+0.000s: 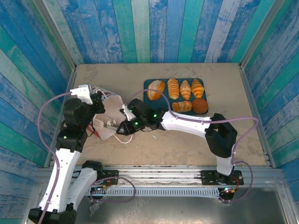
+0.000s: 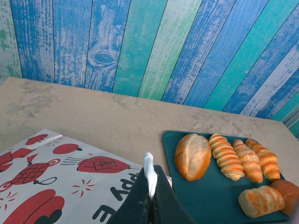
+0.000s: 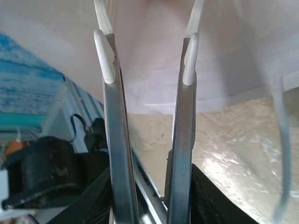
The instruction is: Take the fake bread out of the paper bag
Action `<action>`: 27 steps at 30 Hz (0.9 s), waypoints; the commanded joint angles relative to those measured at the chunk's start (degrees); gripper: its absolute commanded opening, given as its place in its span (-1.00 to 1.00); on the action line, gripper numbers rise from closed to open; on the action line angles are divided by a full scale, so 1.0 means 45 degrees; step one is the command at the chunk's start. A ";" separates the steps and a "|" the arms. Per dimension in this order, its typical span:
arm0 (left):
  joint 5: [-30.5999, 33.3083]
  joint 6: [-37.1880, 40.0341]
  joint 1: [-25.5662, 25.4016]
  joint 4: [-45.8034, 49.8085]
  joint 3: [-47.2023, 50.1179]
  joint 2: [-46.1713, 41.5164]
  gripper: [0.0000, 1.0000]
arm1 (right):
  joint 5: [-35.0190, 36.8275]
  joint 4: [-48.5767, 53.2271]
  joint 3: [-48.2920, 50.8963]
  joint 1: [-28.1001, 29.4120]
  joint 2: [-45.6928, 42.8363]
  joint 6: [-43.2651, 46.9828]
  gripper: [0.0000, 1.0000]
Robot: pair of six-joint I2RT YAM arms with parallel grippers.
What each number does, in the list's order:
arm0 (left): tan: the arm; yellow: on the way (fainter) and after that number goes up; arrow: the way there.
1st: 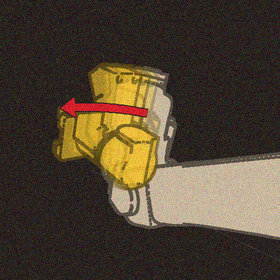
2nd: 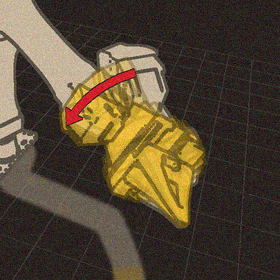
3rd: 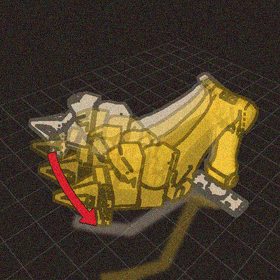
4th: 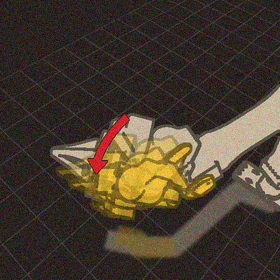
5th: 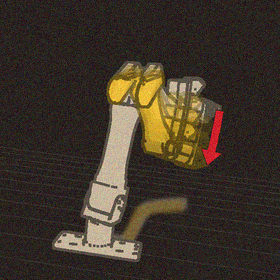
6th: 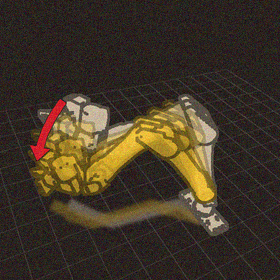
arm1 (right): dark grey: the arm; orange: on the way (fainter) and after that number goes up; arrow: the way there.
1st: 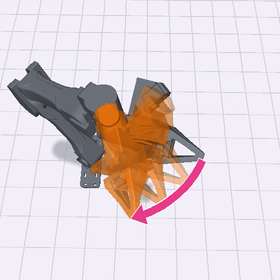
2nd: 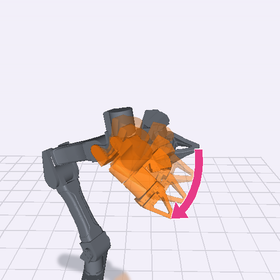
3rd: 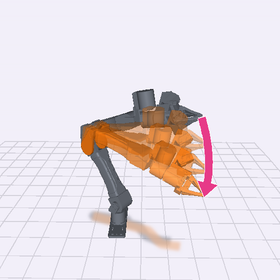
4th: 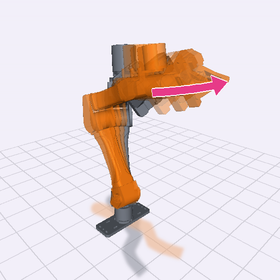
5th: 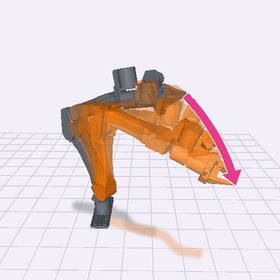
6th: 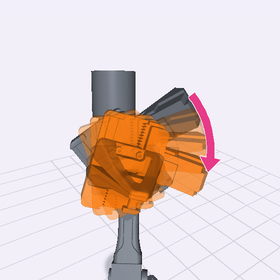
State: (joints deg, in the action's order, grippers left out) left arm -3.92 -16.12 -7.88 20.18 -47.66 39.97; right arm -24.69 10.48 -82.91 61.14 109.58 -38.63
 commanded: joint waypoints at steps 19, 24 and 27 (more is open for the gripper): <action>-0.0573 -0.0227 -0.0007 -0.0451 0.0085 0.0100 -1.00 | -0.0484 -0.1094 -0.3364 -0.0313 0.2808 -0.4535 -0.28; -0.0648 -0.0304 -0.0007 -0.0463 -0.0010 0.0276 -1.00 | -0.0358 -0.1248 -0.3689 -0.0314 0.3271 -0.4816 -0.27; -0.0642 -0.0302 -0.0007 -0.0462 -0.0005 0.0300 -1.00 | -0.0619 -0.1527 -0.3970 -0.0286 0.3510 -0.4736 -0.27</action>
State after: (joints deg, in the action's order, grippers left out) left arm -6.33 -16.97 -7.88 19.33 -47.16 41.32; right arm -26.24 6.20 -98.24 59.55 124.55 -59.59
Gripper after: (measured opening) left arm 0.045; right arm 0.369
